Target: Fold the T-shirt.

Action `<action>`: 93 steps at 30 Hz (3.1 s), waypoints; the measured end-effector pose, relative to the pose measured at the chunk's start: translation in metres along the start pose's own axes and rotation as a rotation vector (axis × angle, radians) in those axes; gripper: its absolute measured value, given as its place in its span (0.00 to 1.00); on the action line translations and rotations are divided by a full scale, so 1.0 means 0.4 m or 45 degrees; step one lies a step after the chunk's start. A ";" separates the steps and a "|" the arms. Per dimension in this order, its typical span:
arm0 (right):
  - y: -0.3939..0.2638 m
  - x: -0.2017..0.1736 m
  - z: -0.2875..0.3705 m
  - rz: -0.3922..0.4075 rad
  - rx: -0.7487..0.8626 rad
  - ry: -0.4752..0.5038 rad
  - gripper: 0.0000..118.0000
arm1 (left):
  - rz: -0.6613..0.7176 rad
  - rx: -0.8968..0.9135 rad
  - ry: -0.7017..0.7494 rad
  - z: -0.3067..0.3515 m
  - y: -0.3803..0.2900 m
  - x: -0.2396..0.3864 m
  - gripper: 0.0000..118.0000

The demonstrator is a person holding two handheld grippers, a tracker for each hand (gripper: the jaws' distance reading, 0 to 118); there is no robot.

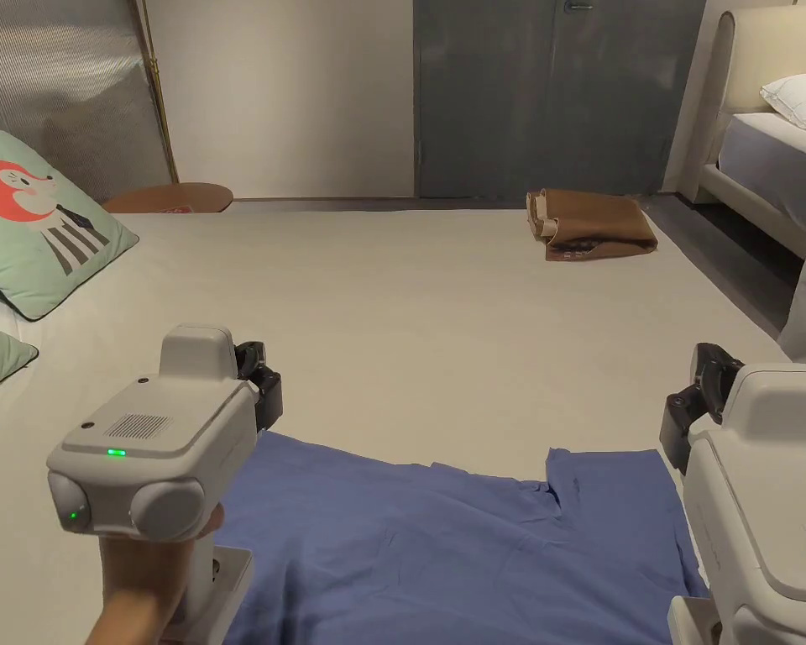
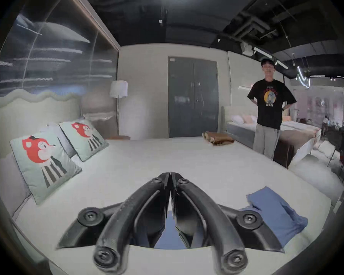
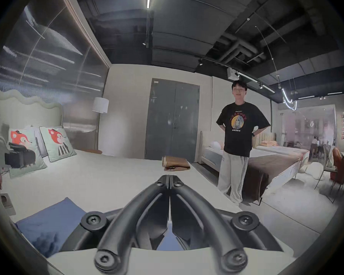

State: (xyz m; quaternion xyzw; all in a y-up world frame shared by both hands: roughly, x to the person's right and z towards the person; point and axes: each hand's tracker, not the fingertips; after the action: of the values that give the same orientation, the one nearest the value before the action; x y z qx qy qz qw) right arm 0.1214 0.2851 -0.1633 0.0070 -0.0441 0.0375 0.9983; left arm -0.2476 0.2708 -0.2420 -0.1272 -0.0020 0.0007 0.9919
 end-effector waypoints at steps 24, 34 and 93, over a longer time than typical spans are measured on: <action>-0.183 0.002 -0.298 0.063 -0.275 -0.049 0.00 | -0.115 -0.973 -0.047 -0.704 -0.256 -0.157 0.58; -0.207 0.054 -0.283 0.038 -0.341 -0.057 0.00 | -0.274 -0.926 -0.074 -0.676 -0.279 -0.083 0.03; 0.515 -0.059 -0.722 0.167 0.217 0.002 0.03 | 0.167 0.239 0.305 -0.289 0.635 -0.363 0.02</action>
State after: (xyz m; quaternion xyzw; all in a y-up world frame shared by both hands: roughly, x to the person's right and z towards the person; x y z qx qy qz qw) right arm 0.1076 0.4937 -0.4510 0.0891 -0.0402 0.1064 0.9895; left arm -0.3924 0.4872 -0.4185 -0.0330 0.1245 0.0507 0.9904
